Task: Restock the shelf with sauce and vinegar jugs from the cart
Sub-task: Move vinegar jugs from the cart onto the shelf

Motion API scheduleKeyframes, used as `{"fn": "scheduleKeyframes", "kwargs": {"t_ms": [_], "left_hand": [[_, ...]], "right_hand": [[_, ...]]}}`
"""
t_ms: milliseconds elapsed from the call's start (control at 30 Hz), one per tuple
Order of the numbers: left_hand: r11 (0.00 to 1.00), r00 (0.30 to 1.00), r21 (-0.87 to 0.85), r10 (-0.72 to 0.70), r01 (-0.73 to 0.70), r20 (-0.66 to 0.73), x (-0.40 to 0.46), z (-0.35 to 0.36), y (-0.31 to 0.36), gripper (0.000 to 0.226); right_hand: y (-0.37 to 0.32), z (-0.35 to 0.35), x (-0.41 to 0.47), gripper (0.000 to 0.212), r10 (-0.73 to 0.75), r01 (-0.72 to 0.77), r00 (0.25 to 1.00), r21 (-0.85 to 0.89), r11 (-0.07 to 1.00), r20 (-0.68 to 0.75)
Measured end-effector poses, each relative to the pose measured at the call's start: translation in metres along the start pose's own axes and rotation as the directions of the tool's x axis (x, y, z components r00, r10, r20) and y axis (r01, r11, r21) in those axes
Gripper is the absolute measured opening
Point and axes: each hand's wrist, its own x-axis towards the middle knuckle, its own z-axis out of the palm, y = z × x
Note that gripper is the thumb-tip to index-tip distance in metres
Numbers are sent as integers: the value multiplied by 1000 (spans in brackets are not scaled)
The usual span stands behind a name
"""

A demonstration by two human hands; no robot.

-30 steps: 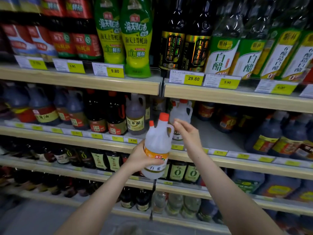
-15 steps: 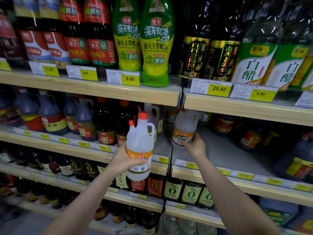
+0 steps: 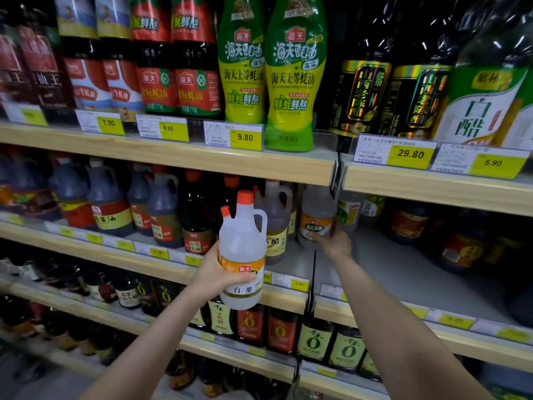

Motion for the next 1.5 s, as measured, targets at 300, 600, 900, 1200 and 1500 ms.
{"fn": "scheduleKeyframes", "kwargs": {"t_ms": [300, 600, 900, 1200, 1500], "left_hand": [[999, 996, 18, -32, 31, 89, -13, 26, 18, 72], [994, 945, 48, 80, -100, 317, -39, 77, 61, 80], [763, 937, 624, -74, -166, 340, 5, 39, 26, 87], [602, 934, 728, 91, -327, 344, 12, 41, -11, 85], [539, 917, 757, 80, -369, 390, 17, 38, -19, 86]], "right_hand": [[-37, -42, -92, 71, -123, 80, 964, 184, 980, 236], [-64, -84, -159, 68, -186, 94, 887, 229, 969, 422], [-80, -85, -125, 69, -318, 334, 925, -49, 941, 208], [-60, -48, -81, 85, -64, 77, 971, -49, 996, 231], [-59, -47, -78, 78, -17, 3, 950, 46, 999, 311]]}}
